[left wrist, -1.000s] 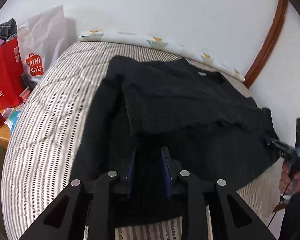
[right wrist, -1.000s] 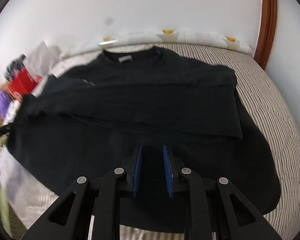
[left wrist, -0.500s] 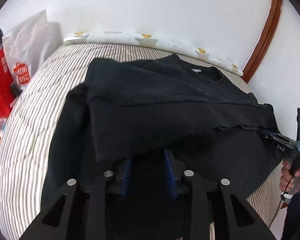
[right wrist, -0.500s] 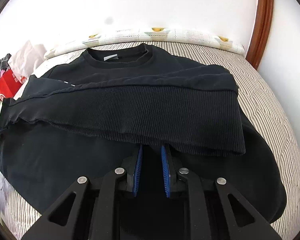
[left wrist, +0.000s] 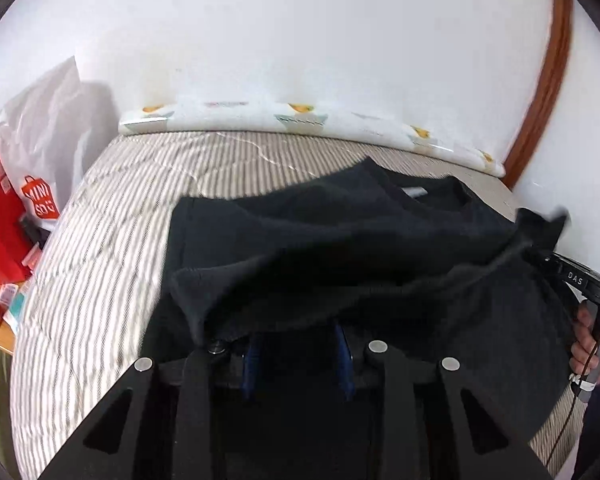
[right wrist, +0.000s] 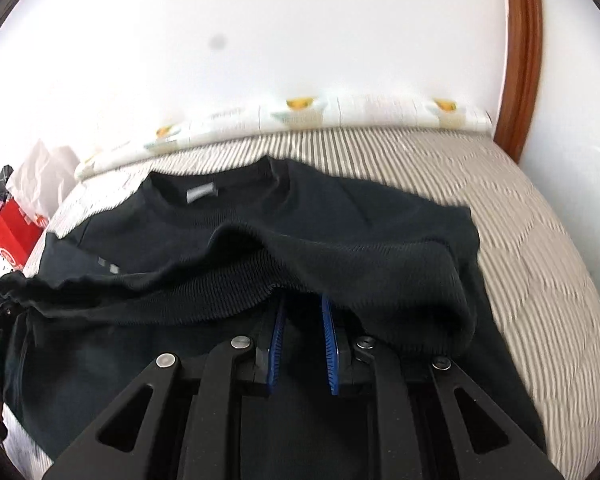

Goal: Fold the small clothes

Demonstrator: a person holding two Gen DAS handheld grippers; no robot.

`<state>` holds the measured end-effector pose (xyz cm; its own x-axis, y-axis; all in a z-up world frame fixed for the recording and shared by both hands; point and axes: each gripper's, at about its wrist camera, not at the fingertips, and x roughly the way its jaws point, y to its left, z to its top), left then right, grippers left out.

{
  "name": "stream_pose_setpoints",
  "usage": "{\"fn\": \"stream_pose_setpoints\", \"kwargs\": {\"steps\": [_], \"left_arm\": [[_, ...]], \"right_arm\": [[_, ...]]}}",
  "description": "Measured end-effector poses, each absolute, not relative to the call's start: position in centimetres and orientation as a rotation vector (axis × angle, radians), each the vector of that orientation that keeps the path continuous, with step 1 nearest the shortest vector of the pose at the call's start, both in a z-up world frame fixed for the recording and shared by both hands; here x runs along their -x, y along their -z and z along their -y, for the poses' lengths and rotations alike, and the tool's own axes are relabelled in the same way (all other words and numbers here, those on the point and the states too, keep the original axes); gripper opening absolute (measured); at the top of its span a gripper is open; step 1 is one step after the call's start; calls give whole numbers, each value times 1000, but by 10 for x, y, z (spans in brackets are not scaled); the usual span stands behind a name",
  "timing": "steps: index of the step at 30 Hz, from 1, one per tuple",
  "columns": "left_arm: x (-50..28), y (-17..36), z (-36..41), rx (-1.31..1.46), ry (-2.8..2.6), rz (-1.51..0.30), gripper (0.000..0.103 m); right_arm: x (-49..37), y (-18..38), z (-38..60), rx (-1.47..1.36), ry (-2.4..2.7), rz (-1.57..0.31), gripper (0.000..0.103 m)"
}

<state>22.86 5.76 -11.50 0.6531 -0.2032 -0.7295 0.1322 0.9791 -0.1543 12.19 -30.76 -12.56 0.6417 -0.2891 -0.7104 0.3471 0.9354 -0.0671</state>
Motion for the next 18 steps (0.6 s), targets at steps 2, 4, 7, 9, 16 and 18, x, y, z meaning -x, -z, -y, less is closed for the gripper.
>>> {"fn": "stream_pose_setpoints", "kwargs": {"steps": [2,4,7,9,16,18], "left_arm": [[-239,114,-60,100,179,-844,29],[-245,112,-64,107,158,-843,29],[-247,109,-72,95,131,-828,29],[-249,110,-79,78,95,-832,29],[-262,126,-97,83,78,-902,35],[-266,132,-96,86,81,-921,35]], "right_arm": [[-133,125,316,-59,410,-792,18],[-142,124,327,-71,420,-800,18],[-144,119,340,-56,447,-784,22],[-144,118,348,-28,459,-789,31],[-155,132,379,-82,445,-864,48],[-159,137,381,-92,424,-878,41]]}}
